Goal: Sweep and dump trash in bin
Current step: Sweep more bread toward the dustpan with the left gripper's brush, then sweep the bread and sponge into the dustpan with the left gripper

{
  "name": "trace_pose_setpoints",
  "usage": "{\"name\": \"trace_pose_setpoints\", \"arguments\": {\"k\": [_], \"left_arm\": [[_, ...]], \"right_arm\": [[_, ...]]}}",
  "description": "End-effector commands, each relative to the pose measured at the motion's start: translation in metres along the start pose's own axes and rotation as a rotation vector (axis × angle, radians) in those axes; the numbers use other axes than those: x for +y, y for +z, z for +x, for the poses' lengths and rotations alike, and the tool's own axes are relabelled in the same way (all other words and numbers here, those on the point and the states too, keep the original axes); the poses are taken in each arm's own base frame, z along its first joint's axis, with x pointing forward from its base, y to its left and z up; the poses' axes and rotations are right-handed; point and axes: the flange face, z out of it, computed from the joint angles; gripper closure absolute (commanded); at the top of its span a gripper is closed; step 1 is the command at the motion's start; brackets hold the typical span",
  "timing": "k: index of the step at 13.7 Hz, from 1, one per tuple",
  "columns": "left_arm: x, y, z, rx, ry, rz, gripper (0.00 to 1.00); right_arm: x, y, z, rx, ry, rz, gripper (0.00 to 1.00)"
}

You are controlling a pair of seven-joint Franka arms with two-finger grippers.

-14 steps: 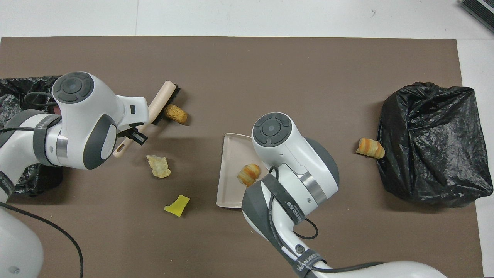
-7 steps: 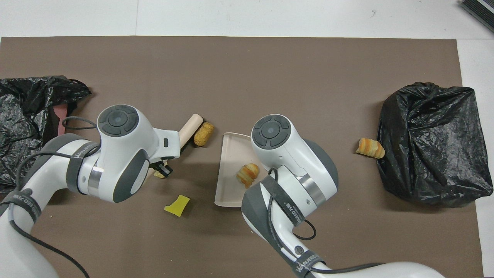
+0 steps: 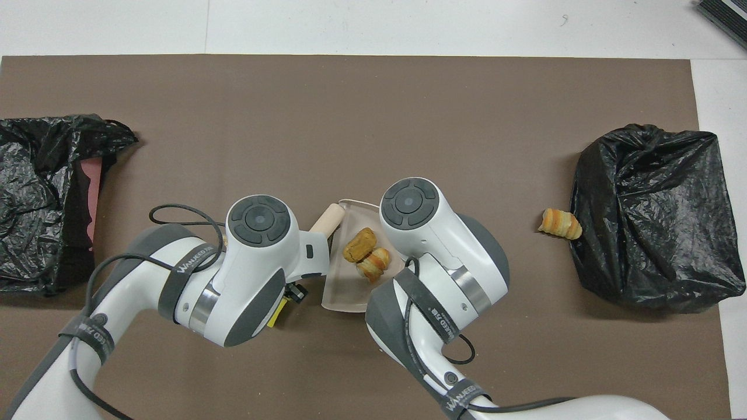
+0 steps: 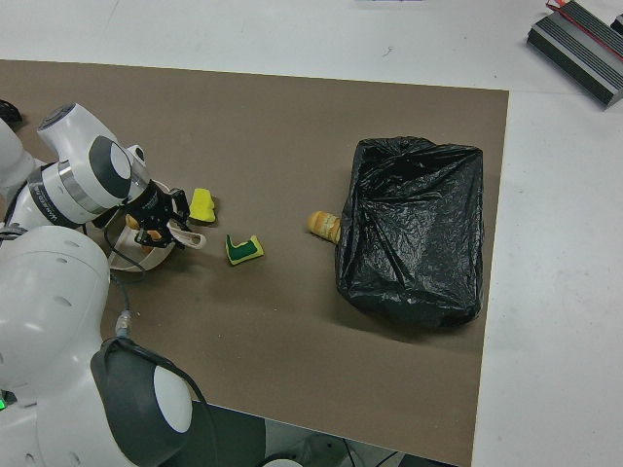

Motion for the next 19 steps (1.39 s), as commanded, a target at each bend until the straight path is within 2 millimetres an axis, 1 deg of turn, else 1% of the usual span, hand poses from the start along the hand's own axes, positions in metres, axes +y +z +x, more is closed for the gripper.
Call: {"name": "trace_pose_setpoints", "arguments": {"k": [1, 2, 3, 4, 5, 6, 9, 10, 11, 12, 13, 14, 15, 16, 17, 18, 19], "left_arm": [[0.004, -0.033, -0.012, 0.024, -0.037, -0.026, 1.0], [-0.001, -0.051, -0.019, 0.039, -0.049, -0.037, 1.0], [-0.019, -0.07, -0.03, 0.062, -0.083, -0.047, 1.0], [-0.043, -0.083, -0.045, 0.081, -0.13, -0.06, 1.0], [-0.055, -0.09, -0.057, 0.074, -0.155, -0.07, 1.0], [-0.075, -0.086, -0.067, 0.045, -0.199, -0.083, 1.0], [-0.137, -0.074, -0.094, 0.046, -0.335, -0.112, 1.0], [-0.157, -0.065, -0.106, 0.04, -0.388, -0.124, 1.0], [-0.169, -0.056, -0.118, 0.028, -0.454, -0.14, 1.0], [-0.176, -0.049, -0.132, 0.022, -0.526, -0.152, 1.0], [-0.172, -0.036, -0.135, 0.007, -0.582, -0.157, 1.0], [-0.162, -0.02, -0.133, -0.006, -0.651, -0.153, 1.0], [-0.15, -0.002, -0.127, -0.017, -0.725, -0.147, 1.0], [-0.132, 0.012, -0.119, -0.008, -0.774, -0.134, 1.0], [-0.121, 0.023, -0.113, 0.003, -0.825, -0.126, 1.0], [-0.105, 0.025, -0.106, 0.014, -0.839, -0.117, 1.0], [-0.094, 0.028, -0.099, 0.011, -0.828, -0.112, 1.0]], "right_arm": [[-0.002, 0.001, 0.0, 0.02, 0.042, -0.023, 1.0], [-0.003, 0.001, -0.001, 0.014, 0.038, -0.019, 1.0], [-0.003, -0.001, -0.001, 0.014, 0.037, -0.019, 1.0], [-0.003, -0.001, -0.001, 0.014, 0.038, -0.019, 1.0], [-0.003, -0.001, -0.001, 0.013, 0.046, -0.018, 1.0], [-0.003, -0.003, 0.0, 0.011, 0.045, -0.019, 1.0], [-0.001, -0.002, -0.001, 0.004, 0.041, -0.031, 1.0], [-0.001, -0.003, 0.0, 0.008, 0.041, -0.033, 1.0], [-0.001, -0.003, -0.001, 0.008, 0.041, -0.033, 1.0], [-0.001, -0.003, 0.0, 0.01, 0.041, -0.035, 1.0], [-0.001, -0.002, 0.0, 0.009, 0.041, -0.034, 1.0], [-0.001, -0.002, 0.0, 0.012, 0.041, -0.036, 1.0], [-0.001, -0.002, 0.0, 0.014, 0.041, -0.038, 1.0], [-0.001, -0.001, 0.0, 0.013, 0.033, -0.037, 1.0], [-0.001, -0.002, 0.0, 0.013, 0.02, -0.039, 1.0], [-0.005, -0.002, 0.003, 0.012, 0.008, -0.042, 1.0], [-0.007, -0.003, 0.005, 0.012, -0.004, -0.044, 1.0]]}}
